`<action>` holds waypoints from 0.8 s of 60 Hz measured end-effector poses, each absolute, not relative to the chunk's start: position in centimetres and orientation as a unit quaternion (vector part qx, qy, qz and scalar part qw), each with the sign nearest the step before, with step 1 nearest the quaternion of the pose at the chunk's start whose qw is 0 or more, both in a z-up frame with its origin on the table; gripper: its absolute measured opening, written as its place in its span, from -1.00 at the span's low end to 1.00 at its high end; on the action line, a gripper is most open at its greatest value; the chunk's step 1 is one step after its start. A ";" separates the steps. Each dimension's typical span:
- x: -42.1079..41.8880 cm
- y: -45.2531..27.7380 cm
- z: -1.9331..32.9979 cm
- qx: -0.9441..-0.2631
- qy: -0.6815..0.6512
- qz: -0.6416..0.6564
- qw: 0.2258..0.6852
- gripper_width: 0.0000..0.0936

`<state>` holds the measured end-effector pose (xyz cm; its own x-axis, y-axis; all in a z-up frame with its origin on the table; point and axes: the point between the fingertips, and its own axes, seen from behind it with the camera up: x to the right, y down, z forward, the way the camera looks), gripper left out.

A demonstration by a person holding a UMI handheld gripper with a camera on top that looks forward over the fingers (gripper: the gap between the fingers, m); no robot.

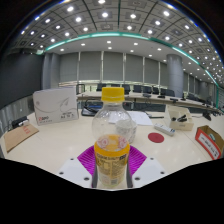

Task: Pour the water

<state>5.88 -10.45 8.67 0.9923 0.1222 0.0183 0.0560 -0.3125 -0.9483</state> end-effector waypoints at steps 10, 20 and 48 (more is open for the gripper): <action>-0.8 -8.7 13.6 -0.796 -0.008 0.135 0.590 -0.16; -6.2 -4.7 19.2 -0.761 0.106 0.306 0.563 -0.16; -4.2 9.4 22.8 -0.446 0.486 0.693 0.292 -0.16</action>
